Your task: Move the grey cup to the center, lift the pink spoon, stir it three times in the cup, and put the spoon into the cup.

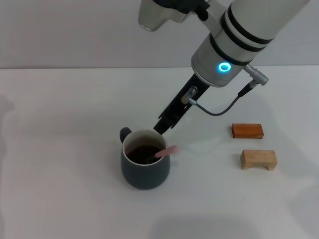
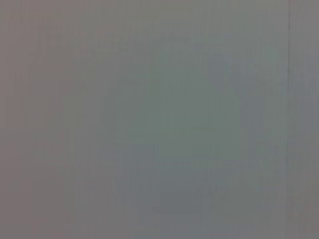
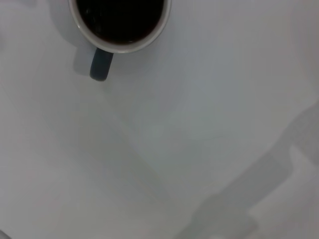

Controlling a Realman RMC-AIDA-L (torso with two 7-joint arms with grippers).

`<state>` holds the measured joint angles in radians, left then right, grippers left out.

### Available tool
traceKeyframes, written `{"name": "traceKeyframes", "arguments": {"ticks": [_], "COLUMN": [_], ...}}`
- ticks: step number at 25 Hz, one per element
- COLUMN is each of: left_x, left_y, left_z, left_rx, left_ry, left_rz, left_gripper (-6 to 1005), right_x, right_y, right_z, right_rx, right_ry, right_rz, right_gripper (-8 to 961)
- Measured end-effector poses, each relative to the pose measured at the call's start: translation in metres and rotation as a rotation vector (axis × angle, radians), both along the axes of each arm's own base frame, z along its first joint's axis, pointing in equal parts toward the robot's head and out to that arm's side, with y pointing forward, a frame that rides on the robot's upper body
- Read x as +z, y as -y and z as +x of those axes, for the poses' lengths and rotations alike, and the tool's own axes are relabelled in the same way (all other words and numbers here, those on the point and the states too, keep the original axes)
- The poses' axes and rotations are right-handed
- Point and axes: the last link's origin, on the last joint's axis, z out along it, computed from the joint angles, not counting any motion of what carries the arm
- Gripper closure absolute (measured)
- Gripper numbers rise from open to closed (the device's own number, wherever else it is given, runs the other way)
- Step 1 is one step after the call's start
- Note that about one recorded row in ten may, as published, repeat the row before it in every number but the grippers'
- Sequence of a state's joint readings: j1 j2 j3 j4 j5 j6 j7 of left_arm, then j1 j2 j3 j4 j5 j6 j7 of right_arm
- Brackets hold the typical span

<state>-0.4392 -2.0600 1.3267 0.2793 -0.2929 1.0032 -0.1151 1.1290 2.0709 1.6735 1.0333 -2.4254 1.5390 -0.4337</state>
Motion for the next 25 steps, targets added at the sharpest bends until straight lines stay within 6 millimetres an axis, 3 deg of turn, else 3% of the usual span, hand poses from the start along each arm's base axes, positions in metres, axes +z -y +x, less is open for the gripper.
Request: {"name": "traceKeyframes", "arguments": {"ticks": [7,11,12,13,15,16,17,19,20,21,22,23,25], "left_x": [0.000,0.000,0.000,0.000,-0.001,-0.001,-0.001,0.000,0.001,0.001,0.001,0.001,0.000], "left_y": [0.000,-0.001,-0.001,-0.001,-0.002,-0.002,-0.003,-0.003,-0.003,-0.003,-0.002,-0.002,0.000], "left_z": [0.000,0.000,0.001,0.001,0.002,0.002,0.002,0.002,0.001,0.001,0.000,0.000,0.000], "left_rx": [0.002,0.000,-0.002,-0.003,-0.010,-0.010,-0.010,-0.012,-0.010,-0.010,-0.010,-0.010,-0.014], "left_ry": [0.001,0.000,-0.002,-0.003,-0.003,-0.003,0.002,0.010,0.015,0.015,0.016,0.018,0.017], "left_rz": [0.001,0.000,-0.002,-0.003,-0.011,-0.011,-0.011,-0.011,-0.011,-0.011,-0.011,-0.011,-0.015], "left_gripper": [1001,1001,1001,1001,1001,1001,1001,1001,1001,1001,1001,1001,1001], "right_x": [0.004,0.022,0.035,0.035,0.059,0.059,0.076,0.083,0.096,0.096,0.104,0.104,0.115], "right_y": [-0.010,-0.027,-0.032,-0.032,-0.036,-0.036,-0.035,-0.033,-0.025,-0.025,-0.015,-0.015,0.005], "right_z": [-0.005,0.000,0.012,0.012,0.035,0.035,0.056,0.066,0.092,0.092,0.117,0.117,0.155], "right_rx": [0.070,0.176,0.214,0.214,0.271,0.271,0.296,0.302,0.299,0.299,0.283,0.283,0.238], "right_ry": [-0.063,-0.158,-0.215,-0.215,-0.296,-0.296,-0.341,-0.360,-0.398,-0.398,-0.430,-0.430,-0.450], "right_rz": [0.077,0.261,0.365,0.365,0.553,0.553,0.686,0.743,0.861,0.861,0.957,0.957,1.105], "right_gripper": [713,713,713,713,713,713,713,713,713,713,713,713,713]}}
